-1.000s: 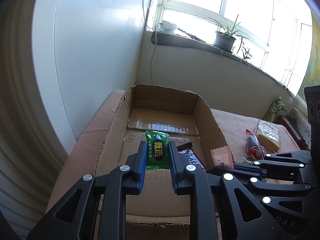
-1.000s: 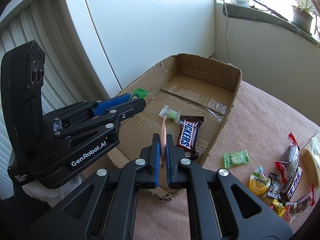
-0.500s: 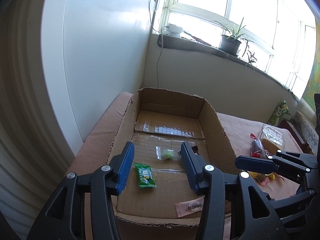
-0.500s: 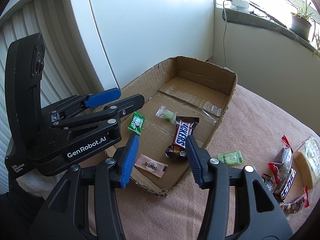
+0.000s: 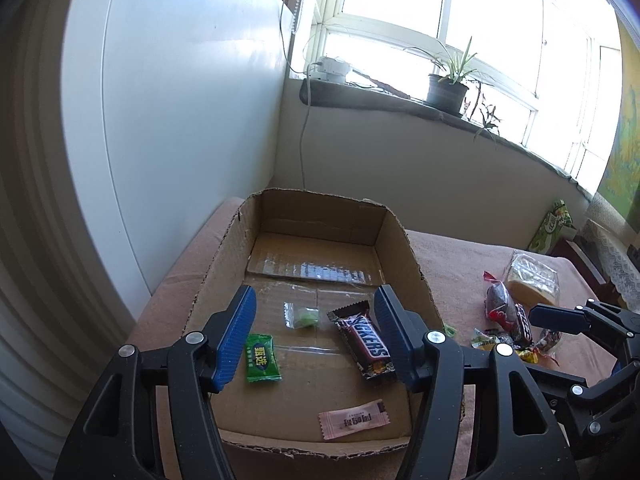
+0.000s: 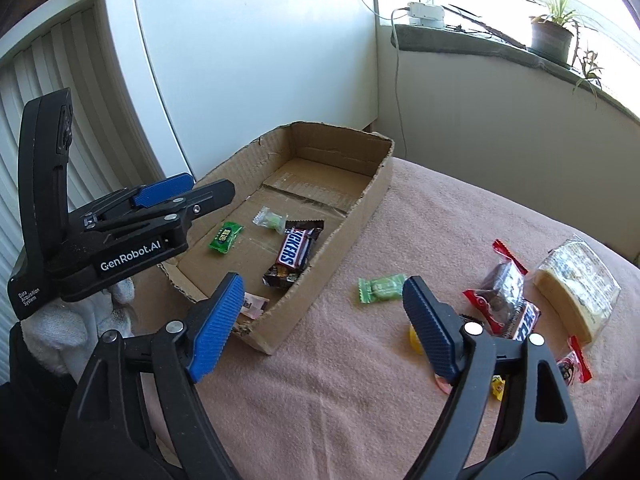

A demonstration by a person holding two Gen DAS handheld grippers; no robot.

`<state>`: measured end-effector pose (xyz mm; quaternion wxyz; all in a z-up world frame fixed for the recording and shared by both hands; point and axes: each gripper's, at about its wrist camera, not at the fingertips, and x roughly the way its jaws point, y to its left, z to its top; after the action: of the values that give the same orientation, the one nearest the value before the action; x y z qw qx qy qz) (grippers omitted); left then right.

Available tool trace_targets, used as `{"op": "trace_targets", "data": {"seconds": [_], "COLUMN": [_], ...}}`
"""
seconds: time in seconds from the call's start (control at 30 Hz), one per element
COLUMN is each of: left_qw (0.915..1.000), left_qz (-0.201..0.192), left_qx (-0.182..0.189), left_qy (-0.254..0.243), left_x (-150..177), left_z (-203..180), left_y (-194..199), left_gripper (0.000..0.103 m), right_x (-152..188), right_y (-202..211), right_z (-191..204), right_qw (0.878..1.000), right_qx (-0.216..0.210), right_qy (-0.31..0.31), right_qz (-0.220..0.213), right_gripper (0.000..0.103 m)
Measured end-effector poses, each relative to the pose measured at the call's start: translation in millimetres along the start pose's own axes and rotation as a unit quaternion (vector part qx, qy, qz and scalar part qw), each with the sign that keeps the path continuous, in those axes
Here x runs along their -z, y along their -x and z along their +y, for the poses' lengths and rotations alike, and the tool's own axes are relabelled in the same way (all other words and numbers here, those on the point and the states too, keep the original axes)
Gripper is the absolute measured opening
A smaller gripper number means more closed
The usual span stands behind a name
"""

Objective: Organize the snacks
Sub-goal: 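Move the left gripper to the yellow pastry packet and grasp it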

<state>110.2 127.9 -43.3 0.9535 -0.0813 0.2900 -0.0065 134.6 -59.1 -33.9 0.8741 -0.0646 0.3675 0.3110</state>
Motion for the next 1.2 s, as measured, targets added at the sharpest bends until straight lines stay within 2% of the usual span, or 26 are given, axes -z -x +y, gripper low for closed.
{"op": "trace_targets", "data": {"seconds": [0.1,0.3,0.57,0.73,0.9,1.1,1.13,1.2], "left_qw": [0.9999,0.9986,0.9918,0.9854,0.9794,0.9773,0.9763,0.9741], "left_qz": [0.002,0.002,0.030,0.048,0.080,0.104,0.107,0.122], "left_qx": [0.010,0.038,0.086,0.114,0.136,0.128,0.129,0.133], "left_qy": [-0.012,-0.037,-0.089,-0.117,-0.125,-0.133,-0.137,-0.136], "left_x": [0.4,2.2,16.4,23.3,31.0,37.3,37.1,37.3], "left_z": [-12.5,-41.9,-93.4,-122.9,-141.5,-155.1,-158.3,-161.7], "left_y": [-0.4,1.6,-6.1,-12.4,-25.9,-43.8,-47.2,-54.7], "left_gripper": [0.065,0.065,0.065,0.065,0.065,0.064,0.063,0.053], "right_x": [12.2,42.6,76.5,91.7,96.4,94.4,93.9,92.1], "right_y": [15.9,44.7,63.4,62.7,53.6,35.6,32.6,27.5], "right_z": [-24.3,-72.4,-118.0,-138.0,-162.3,-187.8,-190.5,-194.1], "right_qw": [0.999,0.995,0.987,0.983,0.979,0.969,0.968,0.966], "right_qx": [0.026,0.078,0.113,0.120,0.101,0.082,0.080,0.081], "right_qy": [-0.020,-0.062,-0.109,-0.134,-0.174,-0.230,-0.236,-0.243], "right_qz": [-0.004,-0.003,0.012,0.019,0.029,0.039,0.040,0.041], "right_gripper": [0.086,0.086,0.086,0.086,0.086,0.086,0.086,0.086]}}
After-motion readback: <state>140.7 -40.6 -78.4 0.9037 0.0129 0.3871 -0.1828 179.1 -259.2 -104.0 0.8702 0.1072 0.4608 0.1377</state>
